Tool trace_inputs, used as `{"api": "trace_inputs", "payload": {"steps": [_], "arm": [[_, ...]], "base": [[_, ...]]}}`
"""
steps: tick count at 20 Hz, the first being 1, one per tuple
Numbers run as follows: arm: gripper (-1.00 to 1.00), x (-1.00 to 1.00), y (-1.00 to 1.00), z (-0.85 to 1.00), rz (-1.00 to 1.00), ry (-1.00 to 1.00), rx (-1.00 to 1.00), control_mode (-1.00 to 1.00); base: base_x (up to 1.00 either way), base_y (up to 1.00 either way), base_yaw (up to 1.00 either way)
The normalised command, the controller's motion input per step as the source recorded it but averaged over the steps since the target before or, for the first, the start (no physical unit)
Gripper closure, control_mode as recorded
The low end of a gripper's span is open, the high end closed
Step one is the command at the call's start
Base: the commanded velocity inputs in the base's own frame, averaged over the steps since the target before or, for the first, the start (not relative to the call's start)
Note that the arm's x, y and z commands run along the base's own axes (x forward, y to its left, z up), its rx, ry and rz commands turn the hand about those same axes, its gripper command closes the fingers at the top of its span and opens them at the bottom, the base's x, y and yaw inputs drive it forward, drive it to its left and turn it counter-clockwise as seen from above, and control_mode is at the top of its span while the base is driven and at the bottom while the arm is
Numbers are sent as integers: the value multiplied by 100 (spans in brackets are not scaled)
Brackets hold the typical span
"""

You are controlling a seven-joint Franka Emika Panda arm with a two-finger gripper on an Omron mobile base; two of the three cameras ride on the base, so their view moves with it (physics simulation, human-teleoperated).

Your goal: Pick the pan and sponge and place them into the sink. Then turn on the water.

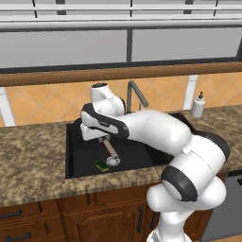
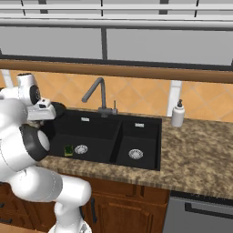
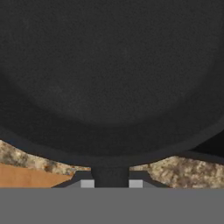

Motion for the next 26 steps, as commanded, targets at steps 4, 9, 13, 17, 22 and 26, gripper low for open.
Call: {"api": "trace_inputs", "payload": {"steps": [4, 9, 13, 17, 22, 26], "arm": [[100, 0, 0, -51, -99, -7, 0, -100], [100, 0, 1, -46, -99, -6, 0, -100], [100, 0, 10, -32, -95, -1, 0, -100], [100, 0, 34, -6, -61, 0, 0, -100], [100, 3, 27, -1, -45, 0, 0, -100], [100, 17, 3, 0, -16, 3, -1, -100]], "base": [[0, 0, 0], [0, 0, 0], [0, 0, 0], [0, 0, 0], [0, 0, 0], [0, 0, 0]]}}
